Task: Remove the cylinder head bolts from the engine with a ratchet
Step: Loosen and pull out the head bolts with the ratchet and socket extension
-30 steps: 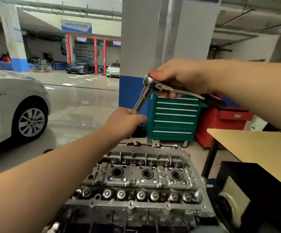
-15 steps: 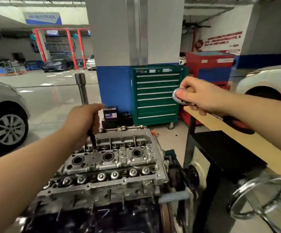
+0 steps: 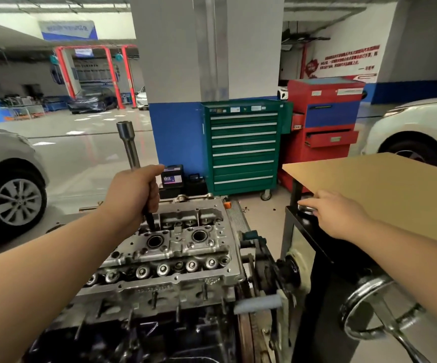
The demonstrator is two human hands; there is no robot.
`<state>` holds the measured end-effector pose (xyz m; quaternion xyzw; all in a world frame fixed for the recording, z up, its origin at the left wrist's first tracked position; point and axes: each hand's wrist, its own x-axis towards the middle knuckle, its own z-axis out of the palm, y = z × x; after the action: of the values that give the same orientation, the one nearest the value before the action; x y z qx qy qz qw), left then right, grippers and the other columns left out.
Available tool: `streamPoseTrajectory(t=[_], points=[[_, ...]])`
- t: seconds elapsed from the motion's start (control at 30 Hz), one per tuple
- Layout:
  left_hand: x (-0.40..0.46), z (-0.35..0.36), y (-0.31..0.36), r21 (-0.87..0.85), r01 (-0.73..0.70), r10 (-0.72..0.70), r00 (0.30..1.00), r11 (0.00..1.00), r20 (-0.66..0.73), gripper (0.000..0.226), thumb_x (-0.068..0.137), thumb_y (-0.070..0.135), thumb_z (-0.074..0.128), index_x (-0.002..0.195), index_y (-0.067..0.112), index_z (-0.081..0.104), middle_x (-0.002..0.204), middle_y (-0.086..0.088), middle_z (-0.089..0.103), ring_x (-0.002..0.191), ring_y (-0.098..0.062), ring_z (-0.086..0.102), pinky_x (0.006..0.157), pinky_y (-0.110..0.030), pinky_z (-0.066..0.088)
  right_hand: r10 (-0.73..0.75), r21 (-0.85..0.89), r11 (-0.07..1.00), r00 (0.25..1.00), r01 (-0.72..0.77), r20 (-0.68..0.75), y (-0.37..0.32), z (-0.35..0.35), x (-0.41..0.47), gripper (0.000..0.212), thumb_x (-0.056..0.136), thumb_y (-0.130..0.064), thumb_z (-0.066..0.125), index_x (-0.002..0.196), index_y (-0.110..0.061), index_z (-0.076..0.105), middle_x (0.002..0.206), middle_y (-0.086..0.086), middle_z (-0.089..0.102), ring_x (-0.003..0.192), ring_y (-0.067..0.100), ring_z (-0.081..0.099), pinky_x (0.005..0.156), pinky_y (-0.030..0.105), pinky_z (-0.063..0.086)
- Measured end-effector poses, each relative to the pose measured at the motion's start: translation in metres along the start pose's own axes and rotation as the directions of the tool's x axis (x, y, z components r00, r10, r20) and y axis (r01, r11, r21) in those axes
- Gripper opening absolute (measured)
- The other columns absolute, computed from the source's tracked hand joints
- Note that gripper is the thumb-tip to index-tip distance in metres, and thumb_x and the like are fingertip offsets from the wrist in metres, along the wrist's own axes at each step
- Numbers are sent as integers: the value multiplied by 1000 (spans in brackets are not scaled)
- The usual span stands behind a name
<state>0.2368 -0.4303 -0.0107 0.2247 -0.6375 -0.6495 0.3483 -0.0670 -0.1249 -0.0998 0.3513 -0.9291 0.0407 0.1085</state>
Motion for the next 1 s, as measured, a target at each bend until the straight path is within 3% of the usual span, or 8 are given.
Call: streamPoseTrajectory(t=[0.13,0.3,0.4,0.47,0.57,0.73,0.87,1.0], points=[[-2,-3,-9,27,-3,3,1000,1000,-24,61,96,26,68,42,24,38,47,0,32,40,-22,29,40,-26,33,29,42,999,999,-31,37,-2,-3,-4,55,102,-21,50,147,-54,46,134,-9,47,120,19,47,81,35,48],[-4,-10,-4,-10,-31,30,999,999,-32,58,95,25,68,44,24,39,49,-1,32,43,-22,28,43,-28,31,45,147,988,999,-46,13,-9,-8,-14,45,103,-26,54,140,-50,57,123,-11,45,116,18,48,89,38,51],[0,-16,5,-26,-55,54,998,998,-31,58,96,22,67,43,24,42,48,0,32,42,-21,29,42,-26,31,92,191,979,990,-70,-111,-28,-20,-14,36,100,-29,56,132,-44,64,121,-8,51,114,20,54,85,39,54],[2,-20,9,-22,-56,56,998,998,-22,58,96,23,67,44,24,42,48,1,33,42,-20,30,42,-26,32,54,296,955,979,6,-195,-56,-31,-9,30,99,-24,57,123,-39,68,118,-8,58,102,18,60,80,33,51],[4,-23,8,-7,-48,48,999,999,-16,58,98,23,66,45,24,41,49,-1,32,42,-21,29,42,-26,32,-26,509,846,966,159,-259,-118,-52,-8,24,97,-19,61,112,-33,74,94,-15,67,79,4,60,67,26,47],[10,-21,7,30,-49,50,999,998,-22,60,99,25,66,43,23,43,49,-3,32,43,-22,30,44,-28,34,-204,655,694,954,299,-219,-218,-70,-15,20,97,-28,65,109,-38,77,93,-23,71,81,-4,65,71,17,49],[16,-24,9,89,-72,74,997,993,-20,62,98,26,65,40,22,43,46,-2,34,40,-23,33,46,-30,36,-314,701,643,941,308,-125,-276,-69,-8,30,96,-32,66,125,-30,74,108,-15,75,96,2,67,87,24,52],[17,-29,2,129,-83,87,996,988,-26,54,91,31,67,42,22,45,46,-3,36,42,-22,35,51,-31,35,-385,847,479,922,232,-34,-311,-63,7,68,90,-31,77,151,-32,47,111,-8,74,99,13,69,86,31,54]])
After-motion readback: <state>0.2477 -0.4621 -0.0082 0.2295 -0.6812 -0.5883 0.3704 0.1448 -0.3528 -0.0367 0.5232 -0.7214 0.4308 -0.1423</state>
